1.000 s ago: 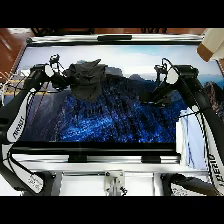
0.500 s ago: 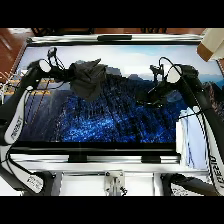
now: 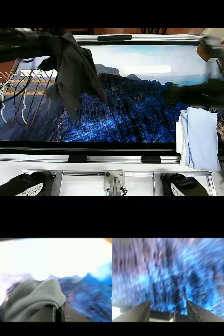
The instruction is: Fold the shirts.
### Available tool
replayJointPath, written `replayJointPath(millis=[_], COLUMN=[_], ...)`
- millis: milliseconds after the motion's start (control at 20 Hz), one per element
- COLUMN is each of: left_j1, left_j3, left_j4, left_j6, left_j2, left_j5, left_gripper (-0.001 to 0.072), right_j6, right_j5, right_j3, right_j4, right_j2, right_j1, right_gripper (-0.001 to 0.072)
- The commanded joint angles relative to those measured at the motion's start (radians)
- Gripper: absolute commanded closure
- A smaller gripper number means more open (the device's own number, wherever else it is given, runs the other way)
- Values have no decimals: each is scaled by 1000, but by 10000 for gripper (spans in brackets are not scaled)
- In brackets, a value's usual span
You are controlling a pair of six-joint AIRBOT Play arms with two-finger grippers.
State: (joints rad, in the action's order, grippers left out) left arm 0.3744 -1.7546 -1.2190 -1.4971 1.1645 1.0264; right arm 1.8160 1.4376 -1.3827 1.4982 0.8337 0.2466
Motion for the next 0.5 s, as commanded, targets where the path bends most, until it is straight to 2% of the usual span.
replayJointPath(millis=[0,100,250,350,450], left_j1=[118,158,167,167,171], left_j3=[5,36,156,278,429], left_j4=[-4,-46,-232,-283,-278], left_j6=[-49,-48,-81,-90,-91], left_j2=[-114,-111,-111,-111,-111], left_j5=[59,136,301,325,316], left_gripper=[669,669,669,669,669], right_j6=[103,109,91,90,90], right_j5=[23,64,84,71,-18], right_j3=[-1,0,74,198,359], right_j4=[137,130,107,86,36], right_j2=[-211,-235,-206,-165,-109], right_j1=[0,0,0,0,0], right_gripper=[152,153,152,152,152])
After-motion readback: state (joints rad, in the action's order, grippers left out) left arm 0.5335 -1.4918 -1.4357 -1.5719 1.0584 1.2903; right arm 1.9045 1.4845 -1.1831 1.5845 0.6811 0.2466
